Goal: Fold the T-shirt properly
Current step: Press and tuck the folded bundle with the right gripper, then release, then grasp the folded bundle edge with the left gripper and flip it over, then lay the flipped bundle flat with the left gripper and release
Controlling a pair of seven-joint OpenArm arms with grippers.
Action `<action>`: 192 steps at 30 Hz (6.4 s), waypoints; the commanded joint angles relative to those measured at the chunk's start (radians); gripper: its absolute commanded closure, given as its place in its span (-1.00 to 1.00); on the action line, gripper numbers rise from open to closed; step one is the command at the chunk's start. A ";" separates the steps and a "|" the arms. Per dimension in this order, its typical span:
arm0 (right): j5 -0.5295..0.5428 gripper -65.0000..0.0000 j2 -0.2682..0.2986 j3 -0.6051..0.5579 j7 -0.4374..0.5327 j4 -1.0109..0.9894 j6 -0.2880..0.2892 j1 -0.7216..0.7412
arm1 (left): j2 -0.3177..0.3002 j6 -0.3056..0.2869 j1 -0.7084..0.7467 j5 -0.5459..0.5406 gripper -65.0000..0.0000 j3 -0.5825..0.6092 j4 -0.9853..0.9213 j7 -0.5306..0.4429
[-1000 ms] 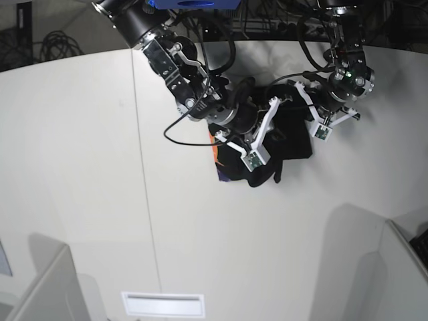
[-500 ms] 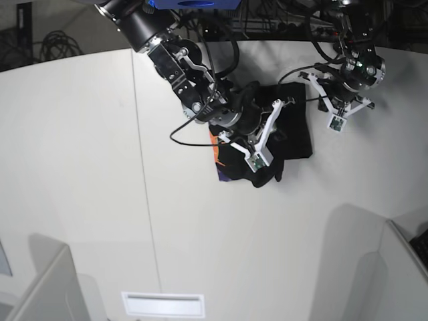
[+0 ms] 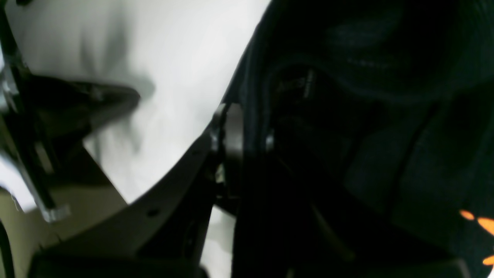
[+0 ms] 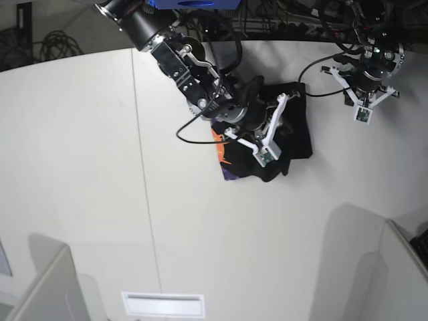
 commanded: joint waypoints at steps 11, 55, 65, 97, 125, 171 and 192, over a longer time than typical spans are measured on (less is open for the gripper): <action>0.015 1.00 -0.020 -0.023 0.027 0.013 0.009 0.040 | -0.008 -0.091 0.002 -0.008 1.00 -0.189 0.015 -0.015; 0.021 -0.25 -0.037 -0.041 0.023 0.009 0.009 0.068 | -0.009 -0.091 0.003 -0.008 1.00 -0.234 0.013 -0.015; 0.021 0.14 0.069 0.011 0.027 0.199 0.009 0.070 | -0.009 -0.091 0.003 -0.007 1.00 -0.235 0.013 -0.015; 0.021 1.00 0.277 0.479 0.027 0.250 0.017 -0.228 | 0.015 -0.091 -0.041 -0.768 -1.00 -0.171 -0.132 0.108; 0.021 1.00 0.297 0.648 0.027 0.276 0.017 -0.329 | -0.014 0.121 -0.169 -0.766 0.50 0.091 -0.356 0.106; 0.021 1.00 0.064 1.151 0.027 0.328 0.017 -0.580 | -0.236 -0.091 -0.801 0.190 1.00 1.480 -0.418 -0.128; 0.021 1.00 0.067 1.151 0.027 0.326 0.017 -0.581 | -0.173 -0.091 -0.836 0.188 1.00 1.583 -0.458 -0.128</action>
